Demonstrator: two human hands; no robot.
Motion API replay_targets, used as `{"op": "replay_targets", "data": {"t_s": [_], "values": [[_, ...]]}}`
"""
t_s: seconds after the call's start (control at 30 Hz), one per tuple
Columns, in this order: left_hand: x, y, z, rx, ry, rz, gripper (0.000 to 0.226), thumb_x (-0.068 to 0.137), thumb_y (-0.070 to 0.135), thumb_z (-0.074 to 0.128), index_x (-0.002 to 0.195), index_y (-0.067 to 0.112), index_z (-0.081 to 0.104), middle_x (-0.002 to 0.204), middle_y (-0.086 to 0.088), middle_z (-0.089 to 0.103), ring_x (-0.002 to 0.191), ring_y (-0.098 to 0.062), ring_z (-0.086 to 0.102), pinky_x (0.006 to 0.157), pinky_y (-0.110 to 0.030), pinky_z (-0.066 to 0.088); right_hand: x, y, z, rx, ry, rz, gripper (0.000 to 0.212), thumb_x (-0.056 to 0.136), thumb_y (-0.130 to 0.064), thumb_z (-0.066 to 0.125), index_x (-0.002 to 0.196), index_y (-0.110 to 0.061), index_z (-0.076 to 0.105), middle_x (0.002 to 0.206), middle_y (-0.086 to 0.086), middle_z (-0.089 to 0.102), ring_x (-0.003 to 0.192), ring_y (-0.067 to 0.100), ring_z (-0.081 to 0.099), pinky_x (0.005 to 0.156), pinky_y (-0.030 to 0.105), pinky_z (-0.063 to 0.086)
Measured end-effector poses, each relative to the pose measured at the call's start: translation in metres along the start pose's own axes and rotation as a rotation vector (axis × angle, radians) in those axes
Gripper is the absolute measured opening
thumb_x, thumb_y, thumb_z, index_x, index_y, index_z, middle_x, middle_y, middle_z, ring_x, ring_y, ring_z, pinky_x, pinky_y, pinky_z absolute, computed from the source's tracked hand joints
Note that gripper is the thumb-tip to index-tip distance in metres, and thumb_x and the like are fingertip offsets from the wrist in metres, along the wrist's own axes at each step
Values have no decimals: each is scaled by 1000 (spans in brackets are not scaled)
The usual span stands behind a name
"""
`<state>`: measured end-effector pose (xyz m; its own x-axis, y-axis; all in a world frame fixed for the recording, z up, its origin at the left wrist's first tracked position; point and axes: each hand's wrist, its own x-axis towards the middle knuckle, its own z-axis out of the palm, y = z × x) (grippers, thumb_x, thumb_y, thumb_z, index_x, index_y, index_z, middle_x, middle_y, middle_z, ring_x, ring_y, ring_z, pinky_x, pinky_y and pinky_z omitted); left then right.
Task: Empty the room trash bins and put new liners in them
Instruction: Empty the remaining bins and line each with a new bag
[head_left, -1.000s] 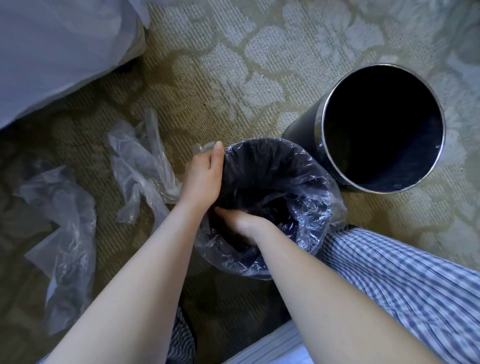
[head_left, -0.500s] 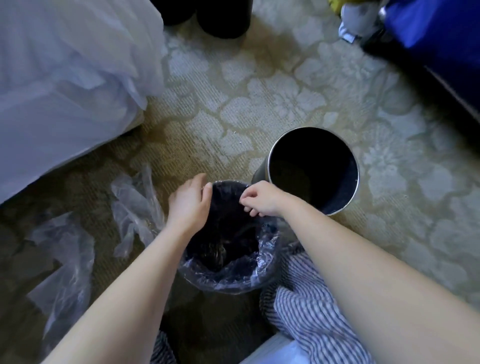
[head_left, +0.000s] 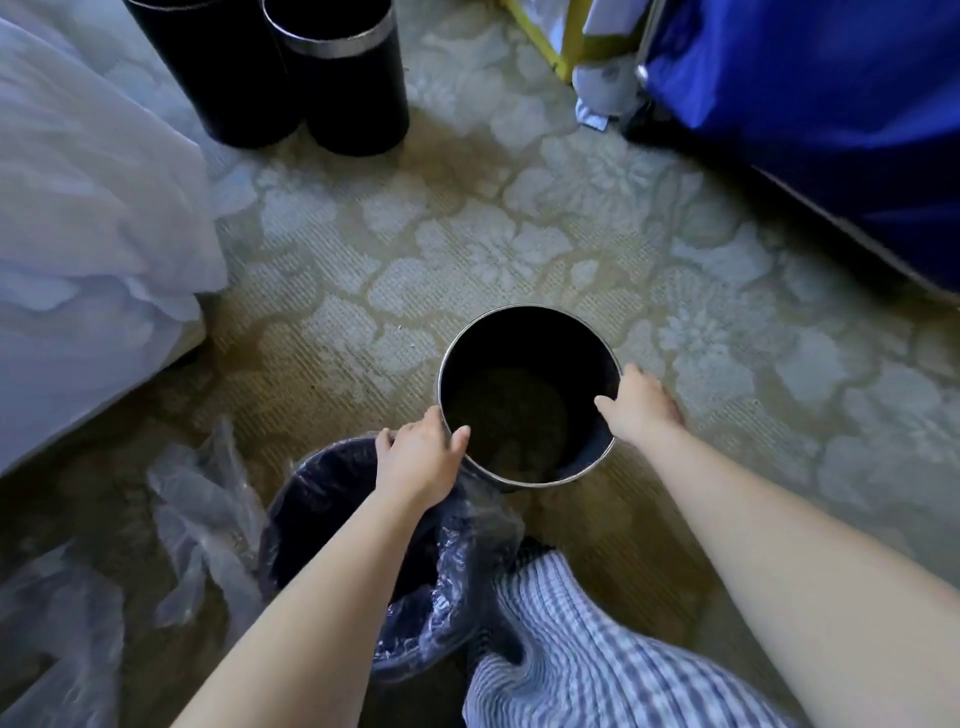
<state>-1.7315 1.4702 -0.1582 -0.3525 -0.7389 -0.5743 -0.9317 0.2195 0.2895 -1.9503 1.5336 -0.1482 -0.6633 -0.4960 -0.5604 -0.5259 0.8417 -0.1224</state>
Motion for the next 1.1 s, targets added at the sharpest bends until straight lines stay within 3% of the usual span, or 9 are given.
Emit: {"op": "replay_targets", "data": {"t_s": [0.3,0.4,0.47,0.53,0.63,0.83,0.9,1.0,1.1], "values": [[17,10,6,-156,-1,-130,31,99,42,34,103,14,47,112,-10,64,117,-29,52,109,-39,24,14,22,27,135,36,26,27,96,-11,39,107,6,57,117,29,57,109,40,54,85,37,42],[3,11,10,-287,63,-102,28,99,36,39,118,16,48,116,-2,65,120,-24,51,112,-38,14,2,27,19,164,88,-31,24,95,-11,39,84,2,55,107,31,59,100,42,55,76,38,38],[-7,12,11,-415,103,-93,30,98,34,42,125,21,48,119,4,63,122,-20,51,114,-41,17,-10,35,8,169,148,-77,35,96,-13,40,62,-7,39,100,32,61,92,41,56,68,36,31],[-18,14,10,-624,141,-39,37,96,35,48,132,27,47,119,7,62,122,-14,52,112,-43,26,-25,44,-7,186,214,-116,41,97,-15,42,58,-12,32,94,31,62,87,41,56,65,34,25],[-42,23,-9,-899,167,98,37,97,21,50,135,22,47,125,6,60,118,-6,54,102,-28,40,-52,52,-36,228,308,-159,39,97,-17,44,60,-9,36,87,31,62,83,42,56,64,35,24],[-114,34,-76,-932,379,222,41,97,16,48,138,20,44,118,1,59,98,5,56,74,-5,43,-123,42,-101,320,515,-288,47,95,-14,49,53,-15,26,68,30,55,63,35,41,59,36,22],[-146,34,-99,-956,486,243,42,97,12,48,138,17,45,113,0,60,93,5,56,68,1,41,-150,33,-121,352,541,-327,47,94,-13,49,53,-14,26,56,17,44,60,31,37,58,35,21],[-196,30,-123,-994,630,259,42,96,11,50,137,18,47,114,1,61,98,-5,59,74,-3,44,-194,21,-142,375,547,-423,46,93,-13,48,52,-13,27,49,2,33,57,29,34,56,35,23],[-240,12,-135,-1059,724,235,41,95,13,52,135,23,49,116,-1,63,103,-11,61,89,-24,48,-237,10,-147,392,542,-511,48,91,-11,49,50,-14,25,47,0,28,54,25,30,56,34,22]]}}
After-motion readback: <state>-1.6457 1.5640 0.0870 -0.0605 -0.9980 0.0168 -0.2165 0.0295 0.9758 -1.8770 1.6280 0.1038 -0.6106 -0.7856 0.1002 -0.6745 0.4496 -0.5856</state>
